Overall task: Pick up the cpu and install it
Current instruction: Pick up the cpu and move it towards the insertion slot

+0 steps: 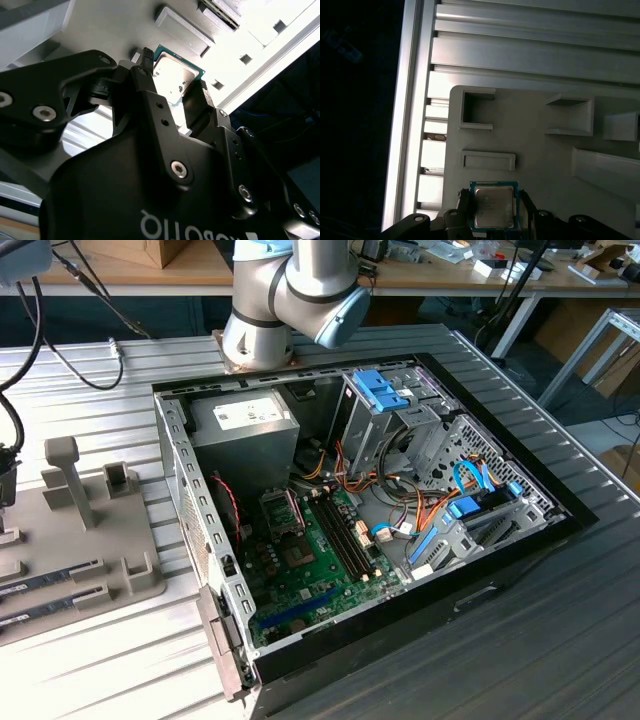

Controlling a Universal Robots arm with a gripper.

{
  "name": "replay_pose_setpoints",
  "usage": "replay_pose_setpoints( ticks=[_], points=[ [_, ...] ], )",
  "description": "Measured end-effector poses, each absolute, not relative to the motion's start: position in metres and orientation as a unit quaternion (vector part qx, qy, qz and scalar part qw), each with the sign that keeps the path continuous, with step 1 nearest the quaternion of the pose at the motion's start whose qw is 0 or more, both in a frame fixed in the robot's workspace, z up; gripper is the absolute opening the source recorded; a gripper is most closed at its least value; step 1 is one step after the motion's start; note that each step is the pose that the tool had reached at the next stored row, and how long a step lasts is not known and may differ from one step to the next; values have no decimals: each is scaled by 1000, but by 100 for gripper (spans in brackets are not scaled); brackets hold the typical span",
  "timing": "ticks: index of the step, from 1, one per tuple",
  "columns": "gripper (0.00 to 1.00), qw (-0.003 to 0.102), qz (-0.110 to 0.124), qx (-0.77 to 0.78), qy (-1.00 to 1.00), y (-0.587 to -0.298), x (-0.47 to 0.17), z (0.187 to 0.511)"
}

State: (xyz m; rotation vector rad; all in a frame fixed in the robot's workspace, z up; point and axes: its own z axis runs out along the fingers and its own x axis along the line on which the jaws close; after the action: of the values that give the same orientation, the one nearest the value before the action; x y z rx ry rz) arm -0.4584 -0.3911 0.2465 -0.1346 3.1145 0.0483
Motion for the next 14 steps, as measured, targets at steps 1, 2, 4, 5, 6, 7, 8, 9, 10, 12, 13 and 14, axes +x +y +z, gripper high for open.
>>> replay_pose_setpoints(
  ticks=[1, 2, 4, 5, 6, 7, 8, 9, 10, 12, 13, 14],
  points=[
    [47, 12, 16, -43, 999, -391, -458, 247],
    [47, 12, 16, -43, 999, -391, -458, 247],
    [47, 12, 16, -43, 999, -391, -458, 247],
    [47, 12, 15, -43, 999, -391, -458, 247],
    [47, 12, 15, -43, 999, -391, -458, 248],
    [47, 12, 15, -43, 999, -391, -458, 248],
    [47, 12, 16, -43, 999, -391, -458, 248],
    [47, 12, 16, -43, 999, -391, -458, 248],
    [47, 12, 16, -43, 999, -391, -458, 249],
    [47, 12, 16, -43, 999, -391, -458, 249],
    [47, 12, 16, -43, 999, -391, -458, 250],
    [47, 12, 16, -43, 999, -391, -458, 250]
  ],
)
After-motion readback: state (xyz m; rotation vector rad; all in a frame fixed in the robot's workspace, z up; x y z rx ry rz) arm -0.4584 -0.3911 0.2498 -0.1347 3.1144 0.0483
